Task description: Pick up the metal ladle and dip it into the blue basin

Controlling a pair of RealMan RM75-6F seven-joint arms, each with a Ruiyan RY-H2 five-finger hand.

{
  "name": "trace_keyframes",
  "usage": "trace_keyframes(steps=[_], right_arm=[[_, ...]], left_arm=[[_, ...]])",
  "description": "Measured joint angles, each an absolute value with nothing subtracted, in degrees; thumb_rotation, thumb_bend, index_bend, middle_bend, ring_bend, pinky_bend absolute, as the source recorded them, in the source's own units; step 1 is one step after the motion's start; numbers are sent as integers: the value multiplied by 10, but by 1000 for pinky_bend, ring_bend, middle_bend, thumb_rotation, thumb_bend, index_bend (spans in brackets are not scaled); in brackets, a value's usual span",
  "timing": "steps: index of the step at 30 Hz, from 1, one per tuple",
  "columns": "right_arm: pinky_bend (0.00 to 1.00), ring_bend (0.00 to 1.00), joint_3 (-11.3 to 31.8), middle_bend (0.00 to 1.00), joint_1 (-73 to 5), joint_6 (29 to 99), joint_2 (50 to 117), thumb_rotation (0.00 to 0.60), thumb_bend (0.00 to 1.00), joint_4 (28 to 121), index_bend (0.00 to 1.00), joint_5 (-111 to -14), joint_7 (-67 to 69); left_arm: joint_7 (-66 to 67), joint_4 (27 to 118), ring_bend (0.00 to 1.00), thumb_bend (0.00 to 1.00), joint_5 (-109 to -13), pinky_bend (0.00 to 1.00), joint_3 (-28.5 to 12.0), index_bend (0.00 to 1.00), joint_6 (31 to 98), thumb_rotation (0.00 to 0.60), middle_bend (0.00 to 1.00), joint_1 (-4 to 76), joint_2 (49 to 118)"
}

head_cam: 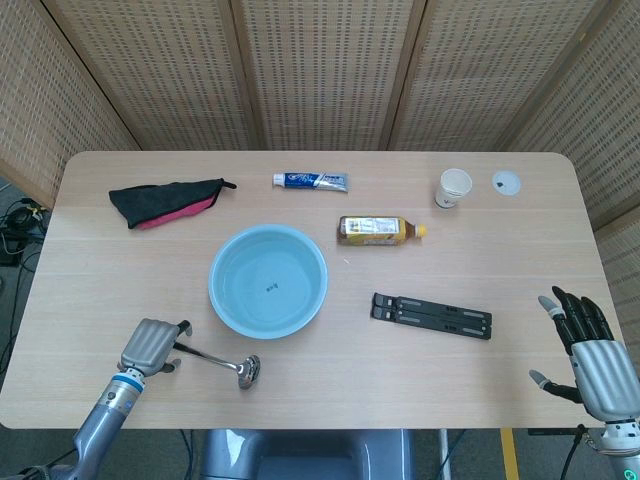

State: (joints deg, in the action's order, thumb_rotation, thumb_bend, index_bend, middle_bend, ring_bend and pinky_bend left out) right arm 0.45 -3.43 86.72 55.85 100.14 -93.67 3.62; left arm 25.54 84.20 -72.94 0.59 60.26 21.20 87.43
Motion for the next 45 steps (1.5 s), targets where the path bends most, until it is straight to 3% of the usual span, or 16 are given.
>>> trace_keyframes(steps=[8,17,45], right_arm=[[0,0,4,0,-35,867,558,600,0,1002,0,-937,38],[0,0,4,0,-35,867,556,600,0,1001,0,-937,42],[0,0,5,0,-35,868,553,600,0,1001,0,-935,51]], left_arm=[[261,820,956,261,-723,1000,6,432,601,600,980,216,889],[265,804,956,371,-719,1000,12,465,595,600,981,218,901],[269,770,956,378,-710,1000,12,477,589,600,981,225,928]])
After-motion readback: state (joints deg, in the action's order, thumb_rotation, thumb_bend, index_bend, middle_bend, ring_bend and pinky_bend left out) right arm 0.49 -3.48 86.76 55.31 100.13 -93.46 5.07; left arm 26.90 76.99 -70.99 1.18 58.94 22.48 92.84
